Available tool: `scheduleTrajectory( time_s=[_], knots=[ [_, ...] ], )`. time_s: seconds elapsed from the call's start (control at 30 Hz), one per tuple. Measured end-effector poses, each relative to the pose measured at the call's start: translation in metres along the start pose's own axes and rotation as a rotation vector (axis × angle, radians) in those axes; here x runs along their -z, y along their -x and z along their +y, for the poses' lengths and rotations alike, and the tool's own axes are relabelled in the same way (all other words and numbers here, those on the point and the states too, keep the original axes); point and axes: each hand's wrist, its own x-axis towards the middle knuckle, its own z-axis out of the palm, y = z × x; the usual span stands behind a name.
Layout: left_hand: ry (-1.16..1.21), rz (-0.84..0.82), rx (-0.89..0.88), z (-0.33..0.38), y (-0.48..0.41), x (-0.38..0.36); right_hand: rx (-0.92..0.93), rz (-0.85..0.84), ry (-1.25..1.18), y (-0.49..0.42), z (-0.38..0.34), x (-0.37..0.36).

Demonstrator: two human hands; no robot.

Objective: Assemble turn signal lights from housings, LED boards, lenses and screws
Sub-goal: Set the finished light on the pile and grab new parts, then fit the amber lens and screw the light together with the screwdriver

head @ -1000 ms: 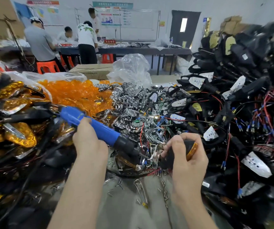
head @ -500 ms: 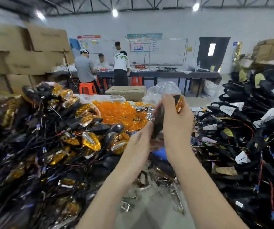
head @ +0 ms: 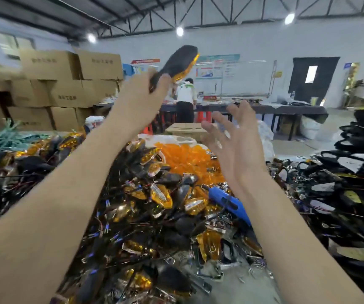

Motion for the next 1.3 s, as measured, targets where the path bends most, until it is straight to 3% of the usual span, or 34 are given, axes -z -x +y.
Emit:
scheduleTrajectory(
  time_s=[0.1,0.2,0.27,0.53,0.77,0.93,1.07,1.2,1.3],
  knots=[
    [-0.318,-0.152,0.096,-0.056,-0.01,-0.006,-0.007,0.022,0.014,-0.001,0.01,0.012],
    [-0.557,-0.447,0.39,-0.105,0.021,-0.025,-0.011,0.075,0.077,-0.004,0.015,0.032],
    [-0.594,-0.545,0.536,-0.116,0.05,-0.042,-0.042,0.138,0.149,-0.004,0.018,0.052],
    [-0.431,-0.397,0.324,-0.044,0.109,-0.12,-0.092,0.383,0.549,0.017,0.024,0.168],
    [-0.129,-0.609,0.094,0.042,0.134,-0.206,0.114,0.481,0.944,0.026,-0.011,0.24],
    [-0.119,-0.773,-0.021,0.088,0.149,-0.259,0.073,0.373,1.536,0.017,-0.03,0.28],
    [0.007,-0.859,0.043,0.112,0.149,-0.295,-0.2,0.271,2.072,0.013,-0.033,0.304],
    [0.233,-0.918,0.222,0.126,0.147,-0.331,-0.223,0.273,2.183,0.005,-0.033,0.32],
    [0.268,-0.897,0.361,0.134,0.144,-0.352,-0.223,0.27,2.225,0.0,-0.035,0.327]
  ],
)
